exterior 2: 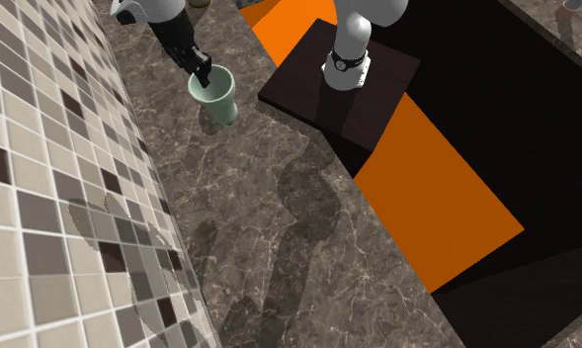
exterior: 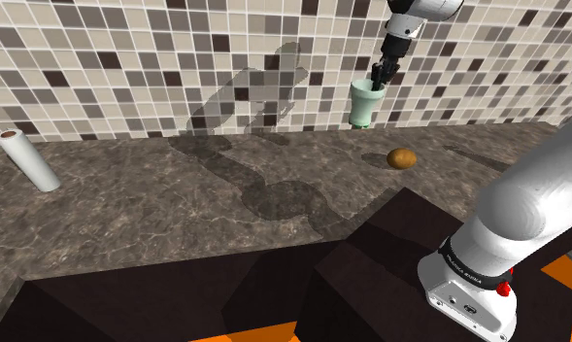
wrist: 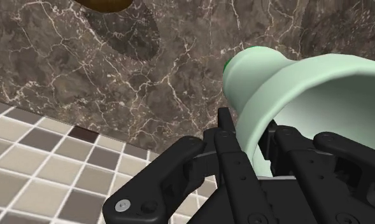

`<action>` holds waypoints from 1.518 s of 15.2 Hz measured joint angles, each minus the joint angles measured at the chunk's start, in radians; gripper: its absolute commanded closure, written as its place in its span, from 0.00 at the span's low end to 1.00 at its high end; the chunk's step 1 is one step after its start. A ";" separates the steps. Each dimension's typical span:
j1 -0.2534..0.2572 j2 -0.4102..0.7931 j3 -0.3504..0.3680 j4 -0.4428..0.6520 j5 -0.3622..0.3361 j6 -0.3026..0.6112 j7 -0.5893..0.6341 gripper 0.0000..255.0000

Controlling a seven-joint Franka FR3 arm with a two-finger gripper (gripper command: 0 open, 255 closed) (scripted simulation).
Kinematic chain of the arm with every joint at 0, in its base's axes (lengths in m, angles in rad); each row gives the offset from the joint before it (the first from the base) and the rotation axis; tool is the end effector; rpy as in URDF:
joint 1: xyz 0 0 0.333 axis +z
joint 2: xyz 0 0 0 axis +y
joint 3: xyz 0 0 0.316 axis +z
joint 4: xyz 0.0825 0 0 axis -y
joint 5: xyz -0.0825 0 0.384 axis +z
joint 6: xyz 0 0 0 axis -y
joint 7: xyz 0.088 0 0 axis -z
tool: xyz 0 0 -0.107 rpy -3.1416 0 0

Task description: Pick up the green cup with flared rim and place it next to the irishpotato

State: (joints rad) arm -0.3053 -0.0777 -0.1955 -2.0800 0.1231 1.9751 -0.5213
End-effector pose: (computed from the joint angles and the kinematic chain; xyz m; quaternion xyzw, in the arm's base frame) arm 0.4648 -0.2473 0.4592 -0.9978 0.0144 -0.0185 0.0627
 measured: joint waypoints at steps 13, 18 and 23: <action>-0.156 0.177 -0.160 0.198 0.034 -0.069 -0.323 1.00; -0.231 0.278 -0.205 0.335 0.067 -0.129 -0.441 1.00; -0.307 0.398 -0.229 0.473 0.111 -0.168 -0.538 1.00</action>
State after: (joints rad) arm -0.6118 0.3205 -0.4240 -1.6073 0.2345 1.8068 -1.0591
